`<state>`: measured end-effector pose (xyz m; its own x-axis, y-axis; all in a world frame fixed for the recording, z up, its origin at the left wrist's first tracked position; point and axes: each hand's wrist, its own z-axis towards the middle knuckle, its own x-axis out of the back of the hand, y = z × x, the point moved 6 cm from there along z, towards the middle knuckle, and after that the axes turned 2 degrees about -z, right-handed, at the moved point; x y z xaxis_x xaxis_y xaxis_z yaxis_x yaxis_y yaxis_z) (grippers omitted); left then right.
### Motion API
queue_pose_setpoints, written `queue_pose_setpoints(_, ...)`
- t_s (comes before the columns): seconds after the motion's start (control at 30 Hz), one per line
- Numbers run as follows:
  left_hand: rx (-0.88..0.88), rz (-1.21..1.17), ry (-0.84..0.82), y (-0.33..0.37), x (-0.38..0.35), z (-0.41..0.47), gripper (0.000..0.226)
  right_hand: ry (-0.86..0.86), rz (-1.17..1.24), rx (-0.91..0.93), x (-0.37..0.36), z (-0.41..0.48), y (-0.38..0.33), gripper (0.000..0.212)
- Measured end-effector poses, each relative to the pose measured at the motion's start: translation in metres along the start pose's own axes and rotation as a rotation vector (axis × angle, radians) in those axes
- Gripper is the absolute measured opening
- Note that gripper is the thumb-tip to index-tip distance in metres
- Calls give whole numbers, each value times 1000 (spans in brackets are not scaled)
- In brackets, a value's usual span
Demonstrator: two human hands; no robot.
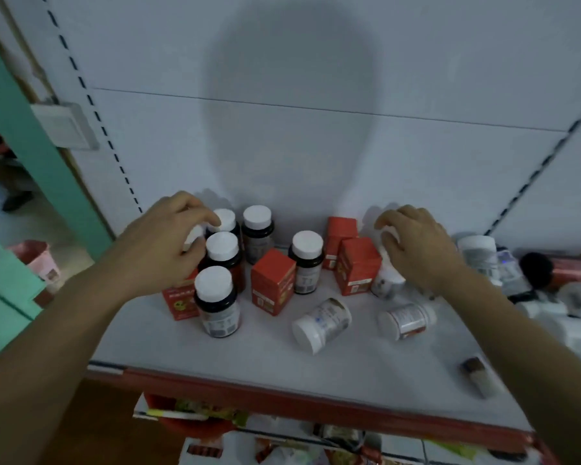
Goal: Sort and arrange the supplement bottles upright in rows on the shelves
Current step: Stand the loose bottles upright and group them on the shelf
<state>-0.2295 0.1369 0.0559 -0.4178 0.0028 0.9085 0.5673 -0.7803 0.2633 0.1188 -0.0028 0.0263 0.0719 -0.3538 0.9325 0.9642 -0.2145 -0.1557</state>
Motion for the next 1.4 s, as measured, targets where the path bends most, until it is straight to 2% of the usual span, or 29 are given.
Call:
queue_pose_setpoints(0.2,-258,-113,-82,107,-54,54,19,-76,-3,-16,6,-56,76,22)
queue_pose_setpoints(0.33,-377,-159,-260,177,-119,65,19,-46,-114,56,-4,-88,85,46)
queue_pose_setpoints(0.4,-346,-158,-242,192,-139,74,14,-76,-173,4,-6,-98,95,56)
queue_pose_setpoints(0.5,-270,-191,-144,197,-145,79,7,-139,-69,-125,-1,-101,119,56)
queue_pose_setpoints(0.57,-245,-214,-131,192,-144,67,3,-221,-27,-121,-1,-98,127,60)
queue_pose_setpoints(0.63,-184,-207,-138,182,-143,51,2,-322,-15,-103,-6,-96,129,74)
queue_pose_setpoints(0.67,-159,-177,-137,176,-142,44,4,-337,-30,-97,-7,-93,129,78)
queue_pose_setpoints(0.73,-150,-114,-137,169,-139,33,6,-253,-54,-80,-8,-82,125,68)
queue_pose_setpoints(0.83,-119,-106,-177,168,-139,26,27,-77,12,-44,-12,-68,116,50)
queue_pose_setpoints(0.97,-4,-63,-286,165,-149,6,52,-47,257,-27,-20,-61,109,49)
queue_pose_setpoints(1.07,169,-101,-440,152,-170,-21,82,84,644,-102,-7,-69,107,47)
queue_pose_setpoints(1.1,215,-122,-432,149,-174,-29,93,120,773,-135,-2,-73,103,48)
queue_pose_setpoints(1.17,281,-178,-307,147,-174,-39,99,127,931,-151,5,-80,87,52)
queue_pose_setpoints(1.23,391,-309,-110,146,-168,-48,92,9,1019,-132,1,-83,62,51)
queue_pose_setpoints(1.3,537,-460,105,145,-158,-63,70,-142,992,-115,-12,-82,36,41)
queue_pose_setpoints(1.37,643,-534,256,146,-147,-82,46,-196,931,-116,-24,-81,16,35)
queue_pose_setpoints(1.4,687,-551,311,146,-141,-90,41,-199,927,-110,-28,-79,8,35)
